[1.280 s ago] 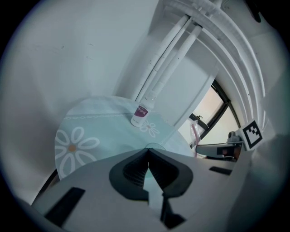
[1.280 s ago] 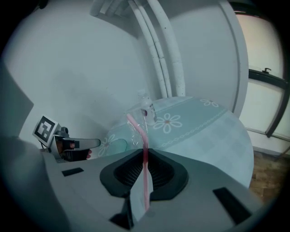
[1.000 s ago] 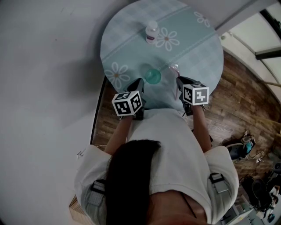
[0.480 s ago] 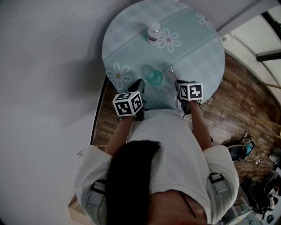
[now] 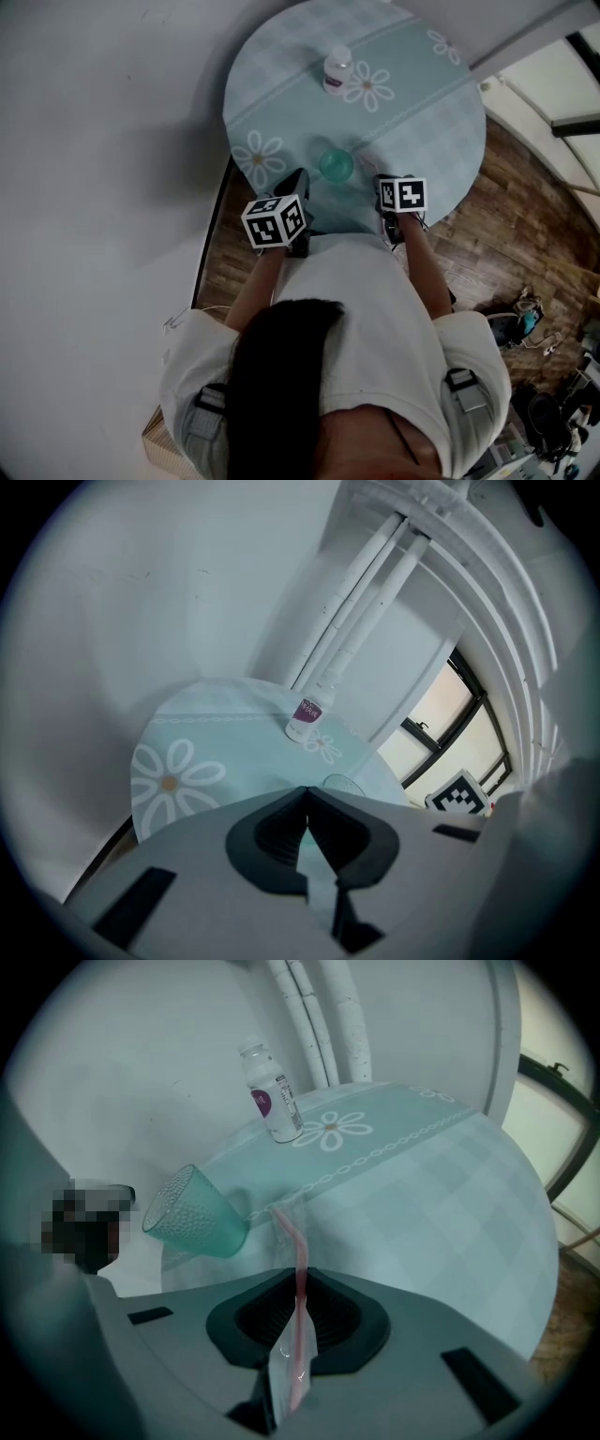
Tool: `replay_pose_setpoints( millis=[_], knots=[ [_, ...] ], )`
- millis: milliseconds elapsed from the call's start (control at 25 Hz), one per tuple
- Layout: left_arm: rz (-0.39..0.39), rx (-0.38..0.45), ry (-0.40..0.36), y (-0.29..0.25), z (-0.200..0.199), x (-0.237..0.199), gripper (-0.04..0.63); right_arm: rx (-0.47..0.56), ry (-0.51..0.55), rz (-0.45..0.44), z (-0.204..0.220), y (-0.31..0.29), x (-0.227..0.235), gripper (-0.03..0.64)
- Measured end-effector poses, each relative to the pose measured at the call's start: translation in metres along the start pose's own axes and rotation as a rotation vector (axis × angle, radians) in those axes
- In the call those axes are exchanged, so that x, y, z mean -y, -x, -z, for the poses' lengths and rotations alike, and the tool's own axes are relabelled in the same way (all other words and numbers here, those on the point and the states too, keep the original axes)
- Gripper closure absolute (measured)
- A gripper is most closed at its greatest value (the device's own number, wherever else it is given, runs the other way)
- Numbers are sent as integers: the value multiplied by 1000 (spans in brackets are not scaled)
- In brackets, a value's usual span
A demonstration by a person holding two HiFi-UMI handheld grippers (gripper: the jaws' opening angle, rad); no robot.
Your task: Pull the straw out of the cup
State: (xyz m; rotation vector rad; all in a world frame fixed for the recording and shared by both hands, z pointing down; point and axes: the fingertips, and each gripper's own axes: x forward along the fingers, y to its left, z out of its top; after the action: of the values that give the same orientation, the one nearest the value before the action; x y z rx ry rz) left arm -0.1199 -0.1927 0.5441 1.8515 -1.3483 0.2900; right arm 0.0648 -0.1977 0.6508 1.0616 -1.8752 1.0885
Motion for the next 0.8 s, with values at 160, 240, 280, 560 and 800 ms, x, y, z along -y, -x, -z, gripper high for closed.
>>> replay_pose_setpoints(
  millis=[160,240,280,560,800],
  knots=[
    [-2,-2,-10,-2,-1,-1,586,-1,-5,4,2,-5,1,561],
    [1,-3,-17,-3,-2,-1,586,1,-12,5,3,-6,1,561],
    [3,-3,-20,-3,-2,0,586,4,-16,6,3,-7,1,561],
    [5,-2,-25,-2,-3,1,586,29,-46,-2,6,-9,2,560],
    [11,-9,-38,-5,-4,2,586,47,-69,-28,8,-9,1,525]
  ],
)
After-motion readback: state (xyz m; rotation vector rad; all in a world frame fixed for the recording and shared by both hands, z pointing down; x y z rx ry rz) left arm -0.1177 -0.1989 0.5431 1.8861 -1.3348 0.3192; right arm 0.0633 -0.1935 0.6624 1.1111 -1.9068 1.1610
